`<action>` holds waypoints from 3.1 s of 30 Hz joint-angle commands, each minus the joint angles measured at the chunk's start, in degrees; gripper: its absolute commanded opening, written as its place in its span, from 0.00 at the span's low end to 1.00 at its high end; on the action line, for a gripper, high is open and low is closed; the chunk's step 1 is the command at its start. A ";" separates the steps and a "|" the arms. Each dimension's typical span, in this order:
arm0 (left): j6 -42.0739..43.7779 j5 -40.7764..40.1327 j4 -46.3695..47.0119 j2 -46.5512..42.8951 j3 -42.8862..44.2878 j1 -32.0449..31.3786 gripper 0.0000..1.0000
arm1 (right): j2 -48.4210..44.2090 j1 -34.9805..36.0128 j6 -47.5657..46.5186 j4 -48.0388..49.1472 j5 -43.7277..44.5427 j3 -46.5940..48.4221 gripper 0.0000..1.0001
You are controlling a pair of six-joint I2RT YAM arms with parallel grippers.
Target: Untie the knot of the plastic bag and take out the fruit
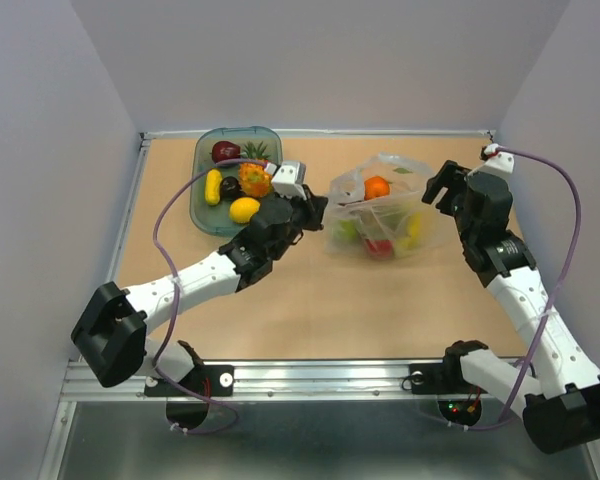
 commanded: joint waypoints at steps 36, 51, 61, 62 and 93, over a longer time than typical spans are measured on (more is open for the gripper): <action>-34.60 -19.29 10.57 -11.45 -38.03 -5.43 0.00 | 3.22 -2.79 29.29 -2.61 11.45 -22.34 0.32; -11.51 -9.01 4.87 -19.09 -25.30 -2.97 0.84 | -0.93 -3.24 16.93 4.51 -6.13 -24.91 0.00; 6.96 -6.61 -22.72 -13.29 1.32 -2.97 0.99 | -1.81 -3.06 10.51 4.51 -11.14 -21.04 0.00; 7.58 -7.50 -23.53 -13.38 2.48 -2.97 0.99 | -1.81 -2.97 10.42 4.60 -11.23 -21.12 0.00; 26.48 -23.48 -47.18 38.64 48.20 -10.35 0.99 | -1.80 0.72 8.31 4.51 -12.82 -21.12 0.00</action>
